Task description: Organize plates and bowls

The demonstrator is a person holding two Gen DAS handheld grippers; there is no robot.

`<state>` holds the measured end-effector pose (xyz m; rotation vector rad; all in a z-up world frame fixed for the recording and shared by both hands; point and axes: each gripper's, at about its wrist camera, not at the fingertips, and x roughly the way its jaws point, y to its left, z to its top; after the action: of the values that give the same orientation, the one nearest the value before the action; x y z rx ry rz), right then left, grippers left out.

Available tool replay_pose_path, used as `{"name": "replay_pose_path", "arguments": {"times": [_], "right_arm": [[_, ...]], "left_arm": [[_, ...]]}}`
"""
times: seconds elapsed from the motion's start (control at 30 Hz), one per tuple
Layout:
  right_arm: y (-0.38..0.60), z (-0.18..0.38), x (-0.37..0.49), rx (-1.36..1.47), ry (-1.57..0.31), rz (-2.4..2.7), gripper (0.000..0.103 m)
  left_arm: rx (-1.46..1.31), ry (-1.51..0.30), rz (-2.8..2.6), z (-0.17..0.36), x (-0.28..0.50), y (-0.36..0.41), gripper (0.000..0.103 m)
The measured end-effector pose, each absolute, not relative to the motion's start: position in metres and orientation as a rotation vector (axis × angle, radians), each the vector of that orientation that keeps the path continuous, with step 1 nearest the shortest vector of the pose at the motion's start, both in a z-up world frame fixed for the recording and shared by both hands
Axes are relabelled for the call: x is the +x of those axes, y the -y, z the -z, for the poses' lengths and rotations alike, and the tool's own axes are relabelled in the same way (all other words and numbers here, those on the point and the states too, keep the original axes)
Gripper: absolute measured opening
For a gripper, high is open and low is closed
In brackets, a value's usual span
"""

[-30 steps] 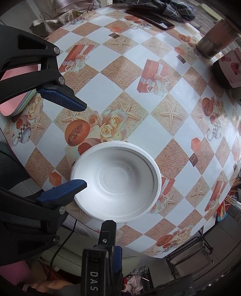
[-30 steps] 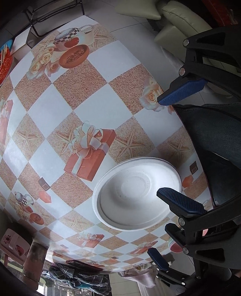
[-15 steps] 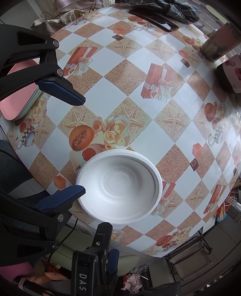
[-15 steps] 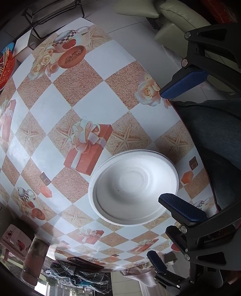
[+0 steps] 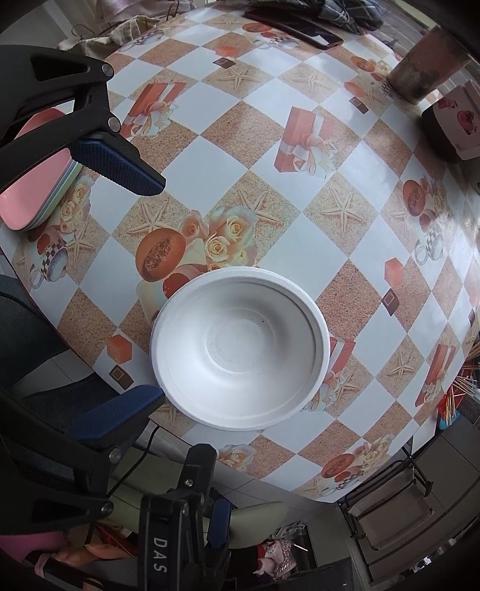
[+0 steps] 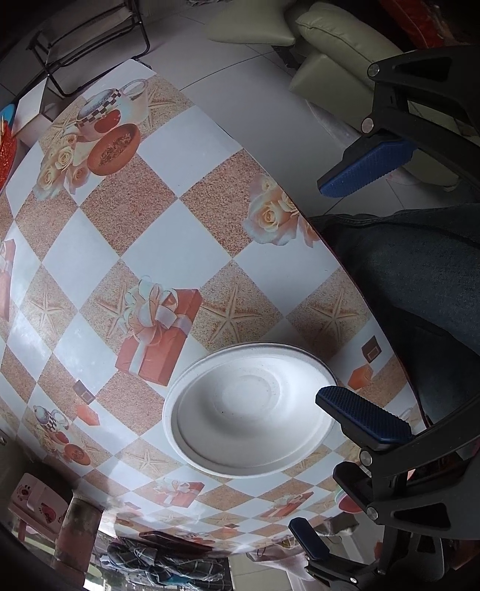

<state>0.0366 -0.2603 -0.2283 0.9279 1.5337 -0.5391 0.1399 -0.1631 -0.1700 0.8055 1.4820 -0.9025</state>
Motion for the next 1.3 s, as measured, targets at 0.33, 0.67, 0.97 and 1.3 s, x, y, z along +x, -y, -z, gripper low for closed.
{"name": "replay_pose_path", "arguments": {"times": [0.33, 0.67, 0.97, 1.3], "right_arm": [[0.268, 0.228, 0.029, 0.946, -1.533, 0.548, 0.103], [0.268, 0.231, 0.026, 0.949, -1.543, 0.544, 0.103], [0.276, 0.235, 0.021, 0.971, -1.541, 0.536, 0.103], [0.276, 0.242, 0.021, 0.970, -1.570, 0.522, 0.103]], "left_arm": [[0.838, -1.468, 0.932, 0.170, 0.129, 0.171, 0.102], [0.843, -1.473, 0.920, 0.172, 0.126, 0.175, 0.102], [0.868, -1.467, 0.918, 0.173, 0.124, 0.178, 0.102], [0.878, -1.485, 0.902, 0.180, 0.125, 0.182, 0.102]]}}
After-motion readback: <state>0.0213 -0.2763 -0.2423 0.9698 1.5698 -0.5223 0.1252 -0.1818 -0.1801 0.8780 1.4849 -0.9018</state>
